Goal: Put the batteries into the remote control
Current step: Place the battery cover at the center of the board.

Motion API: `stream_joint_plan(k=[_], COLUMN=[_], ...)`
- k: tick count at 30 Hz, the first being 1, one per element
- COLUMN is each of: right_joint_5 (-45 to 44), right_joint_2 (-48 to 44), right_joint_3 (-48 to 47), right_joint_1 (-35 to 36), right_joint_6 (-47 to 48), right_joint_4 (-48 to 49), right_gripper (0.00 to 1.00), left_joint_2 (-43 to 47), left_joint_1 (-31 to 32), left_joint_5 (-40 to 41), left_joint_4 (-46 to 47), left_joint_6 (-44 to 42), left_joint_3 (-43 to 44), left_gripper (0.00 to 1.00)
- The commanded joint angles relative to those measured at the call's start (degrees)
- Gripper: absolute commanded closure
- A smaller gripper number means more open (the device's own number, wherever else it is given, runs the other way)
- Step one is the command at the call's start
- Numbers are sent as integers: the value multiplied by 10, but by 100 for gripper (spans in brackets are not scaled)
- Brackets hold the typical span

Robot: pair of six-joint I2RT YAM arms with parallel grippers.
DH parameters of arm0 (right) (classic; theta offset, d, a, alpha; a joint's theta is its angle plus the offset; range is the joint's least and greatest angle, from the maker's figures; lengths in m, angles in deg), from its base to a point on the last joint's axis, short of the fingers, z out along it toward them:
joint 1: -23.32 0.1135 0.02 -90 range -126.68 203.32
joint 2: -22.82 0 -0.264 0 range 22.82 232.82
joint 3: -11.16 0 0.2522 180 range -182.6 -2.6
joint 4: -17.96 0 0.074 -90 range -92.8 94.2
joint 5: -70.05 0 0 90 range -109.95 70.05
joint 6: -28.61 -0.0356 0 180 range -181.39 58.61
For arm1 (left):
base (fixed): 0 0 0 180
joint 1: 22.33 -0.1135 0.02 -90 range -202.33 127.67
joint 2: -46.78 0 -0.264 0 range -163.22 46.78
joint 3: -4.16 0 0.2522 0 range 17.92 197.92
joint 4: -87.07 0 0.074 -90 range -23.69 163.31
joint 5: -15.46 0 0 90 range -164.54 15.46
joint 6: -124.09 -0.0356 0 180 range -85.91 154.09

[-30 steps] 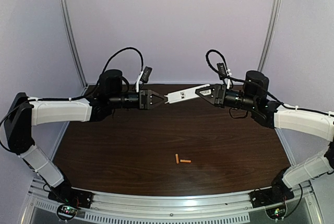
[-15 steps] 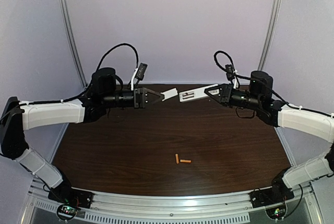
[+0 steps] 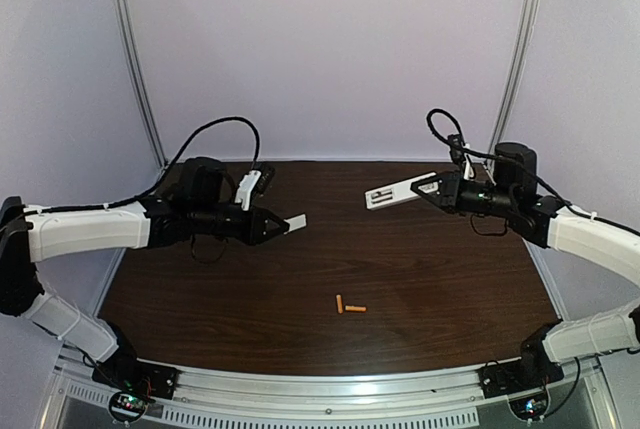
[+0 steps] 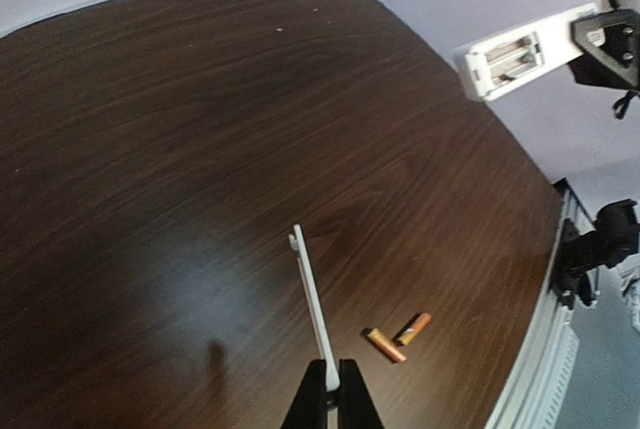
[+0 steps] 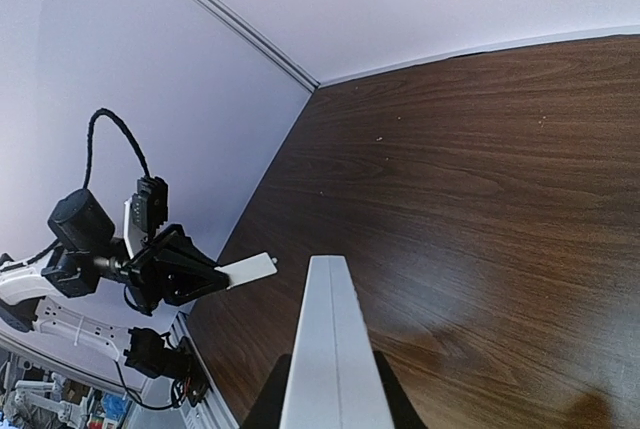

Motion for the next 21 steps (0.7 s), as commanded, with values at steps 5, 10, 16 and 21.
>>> stream_joint_plan(k=[5, 10, 16, 21], right_joint_5=[16, 24, 38, 46], right_joint_2=[-9, -10, -13, -16], right_joint_3=[11, 14, 29, 35], right_joint_1=[-11, -16, -24, -32], right_joint_6=[14, 12, 3, 4], right_joint_4=[-10, -9, 5, 6], right_gripper=[100, 100, 100, 100], left_joint_2=[-32, -99, -167, -206], left_joint_1=[49, 103, 159, 196], left_joint_5=[338, 467, 556, 576], left_joint_4=[-224, -282, -310, -310], left_joint_6=[-158, -188, -209, -220], left_joint_3=[75, 103, 123, 135], left_gripper=[100, 100, 100, 100])
